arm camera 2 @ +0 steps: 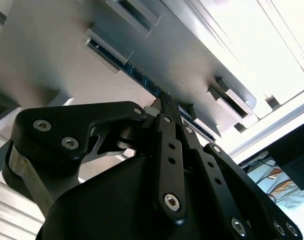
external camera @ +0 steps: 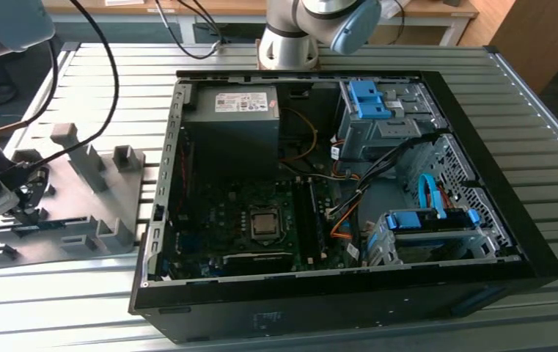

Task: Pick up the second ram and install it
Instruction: 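Pick up the second ram and move it above second insertion slot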

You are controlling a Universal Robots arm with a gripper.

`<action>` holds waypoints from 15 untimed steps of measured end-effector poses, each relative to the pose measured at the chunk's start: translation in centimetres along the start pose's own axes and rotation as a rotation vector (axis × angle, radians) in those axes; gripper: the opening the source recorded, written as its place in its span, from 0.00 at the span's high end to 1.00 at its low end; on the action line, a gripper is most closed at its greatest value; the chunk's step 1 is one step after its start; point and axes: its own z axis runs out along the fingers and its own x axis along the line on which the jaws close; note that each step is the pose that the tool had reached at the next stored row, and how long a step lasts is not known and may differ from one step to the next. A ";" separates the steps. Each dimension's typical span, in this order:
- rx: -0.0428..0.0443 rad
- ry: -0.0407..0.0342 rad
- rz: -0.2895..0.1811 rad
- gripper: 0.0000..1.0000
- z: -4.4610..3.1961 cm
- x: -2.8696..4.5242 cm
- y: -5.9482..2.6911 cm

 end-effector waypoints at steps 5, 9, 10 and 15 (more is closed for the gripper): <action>-0.0011 0.0006 -0.040 0.90 0.00 0.00 0.00; -0.0018 0.0010 -0.069 0.90 0.00 0.00 0.00; -0.0021 0.0012 -0.076 0.90 0.00 0.00 0.00; -0.0030 0.0018 -0.112 0.90 0.00 0.00 0.00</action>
